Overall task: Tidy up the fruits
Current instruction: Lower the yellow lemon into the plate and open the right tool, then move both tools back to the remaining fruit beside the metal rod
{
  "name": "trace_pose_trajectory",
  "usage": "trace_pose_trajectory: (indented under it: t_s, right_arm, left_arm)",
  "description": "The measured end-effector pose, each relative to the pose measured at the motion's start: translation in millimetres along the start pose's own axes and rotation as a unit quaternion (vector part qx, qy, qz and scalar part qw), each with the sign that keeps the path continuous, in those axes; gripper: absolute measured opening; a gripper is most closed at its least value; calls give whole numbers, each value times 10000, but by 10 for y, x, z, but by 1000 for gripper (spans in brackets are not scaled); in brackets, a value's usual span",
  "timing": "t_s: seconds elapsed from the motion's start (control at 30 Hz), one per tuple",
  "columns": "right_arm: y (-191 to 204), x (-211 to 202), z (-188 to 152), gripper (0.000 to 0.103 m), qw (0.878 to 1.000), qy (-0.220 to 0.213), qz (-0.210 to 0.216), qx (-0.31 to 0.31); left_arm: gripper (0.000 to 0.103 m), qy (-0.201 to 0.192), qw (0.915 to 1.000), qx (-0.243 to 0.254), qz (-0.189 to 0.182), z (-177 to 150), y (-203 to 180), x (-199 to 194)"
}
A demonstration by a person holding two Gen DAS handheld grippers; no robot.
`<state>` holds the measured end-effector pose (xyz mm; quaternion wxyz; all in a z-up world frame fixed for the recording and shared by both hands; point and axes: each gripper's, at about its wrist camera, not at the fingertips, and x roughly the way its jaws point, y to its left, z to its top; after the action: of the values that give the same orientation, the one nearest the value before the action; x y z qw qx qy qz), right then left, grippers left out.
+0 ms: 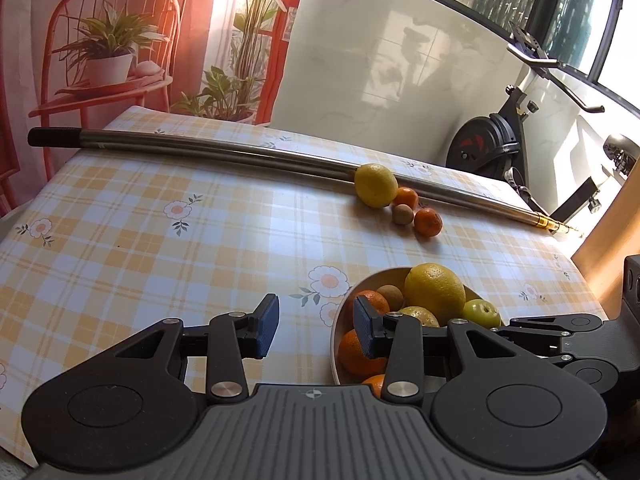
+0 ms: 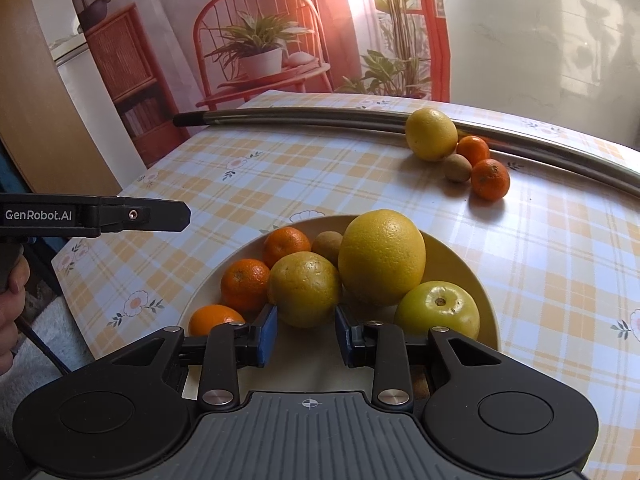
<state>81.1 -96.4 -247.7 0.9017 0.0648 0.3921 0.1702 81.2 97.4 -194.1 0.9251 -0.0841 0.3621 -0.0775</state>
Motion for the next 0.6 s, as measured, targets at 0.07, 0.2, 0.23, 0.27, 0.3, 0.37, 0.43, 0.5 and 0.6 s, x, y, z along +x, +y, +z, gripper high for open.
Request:
trace_pose_trajectory:
  t_s: [0.07, 0.2, 0.23, 0.27, 0.3, 0.37, 0.43, 0.5, 0.6]
  right_arm:
    - [-34, -64, -8, 30, 9999, -63, 26, 83]
    - [-113, -225, -23, 30, 9995, -256, -18, 209]
    - [-146, -282, -16, 30, 9991, -348, -55, 245]
    - [-179, -341, -4, 29, 9985, -453, -113, 282]
    - [-219, -396, 13, 29, 9978, -549, -173, 320]
    - [-316, -498, 65, 29, 9960, -742, -301, 394]
    - [-419, -593, 120, 29, 9937, -927, -447, 451]
    - [-539, -680, 189, 29, 9906, -1103, -627, 505]
    - [-721, -784, 281, 29, 9857, -1323, -866, 582]
  left_arm:
    - [43, -15, 10000, 0, 4, 8, -1, -7]
    - [43, -81, 10000, -1, 12, 28, -11, -40]
    - [43, -104, 9999, 13, 20, 41, -14, -48]
    - [43, -121, 9999, 26, 30, 44, -15, -53]
    - [43, -154, 9999, 37, 59, 68, -15, -66]
    - [43, -227, 9997, 34, 95, 112, -1, -87]
    - [43, -307, 9994, 15, 136, 178, 20, -110]
    - [43, -406, 9990, 16, 189, 257, 40, -132]
    - [43, -549, 9982, 2, 246, 383, 76, -157]
